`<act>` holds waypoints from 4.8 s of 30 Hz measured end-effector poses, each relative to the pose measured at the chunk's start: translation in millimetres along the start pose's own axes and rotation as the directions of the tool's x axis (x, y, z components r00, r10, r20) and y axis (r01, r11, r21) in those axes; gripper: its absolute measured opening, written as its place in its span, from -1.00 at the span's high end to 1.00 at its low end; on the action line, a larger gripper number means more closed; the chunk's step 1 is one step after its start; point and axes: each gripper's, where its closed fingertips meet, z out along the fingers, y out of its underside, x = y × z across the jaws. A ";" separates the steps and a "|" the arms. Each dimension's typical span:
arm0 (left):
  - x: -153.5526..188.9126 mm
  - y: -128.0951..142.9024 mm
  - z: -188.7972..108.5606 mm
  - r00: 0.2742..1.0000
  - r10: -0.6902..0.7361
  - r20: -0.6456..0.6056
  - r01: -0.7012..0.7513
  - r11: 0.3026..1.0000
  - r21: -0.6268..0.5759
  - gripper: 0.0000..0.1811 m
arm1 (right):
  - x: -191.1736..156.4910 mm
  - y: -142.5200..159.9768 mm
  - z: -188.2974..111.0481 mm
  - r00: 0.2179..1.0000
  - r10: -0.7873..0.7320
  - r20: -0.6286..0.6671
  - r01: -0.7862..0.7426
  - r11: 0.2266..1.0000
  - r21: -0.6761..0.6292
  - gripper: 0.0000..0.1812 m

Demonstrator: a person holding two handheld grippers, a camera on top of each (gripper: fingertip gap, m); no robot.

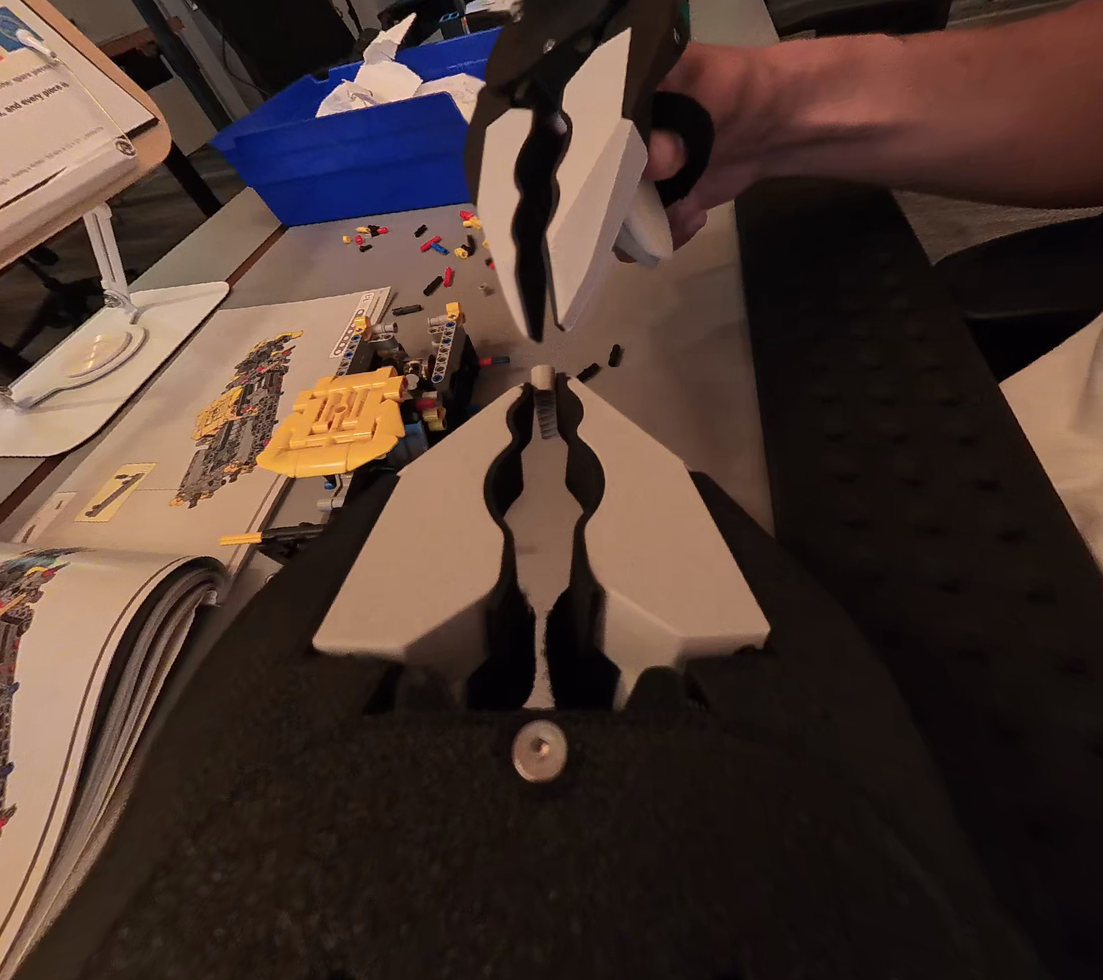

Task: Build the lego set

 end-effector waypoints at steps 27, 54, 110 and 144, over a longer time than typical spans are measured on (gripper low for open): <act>-54.6 15.2 -30.1 0.966 -0.210 0.151 0.206 0.978 0.039 0.93 | 49.4 86.1 49.0 0.954 -0.297 -0.035 0.249 0.853 -0.459 0.76; -63.2 16.2 -36.8 0.955 -0.252 0.156 0.245 0.967 0.064 0.92 | 41.1 96.6 44.9 0.938 -0.315 -0.142 0.210 0.847 -0.488 0.69; -5.8 34.8 -2.2 0.996 0.093 0.018 -0.089 0.986 -0.141 0.92 | 15.4 18.0 22.1 0.761 -0.648 -0.040 0.486 0.609 -0.628 0.97; -22.3 23.0 -11.9 0.995 -0.094 0.035 0.096 0.994 -0.044 0.92 | 57.8 96.1 -102.3 0.928 -0.305 -0.212 -0.066 0.427 -0.902 0.97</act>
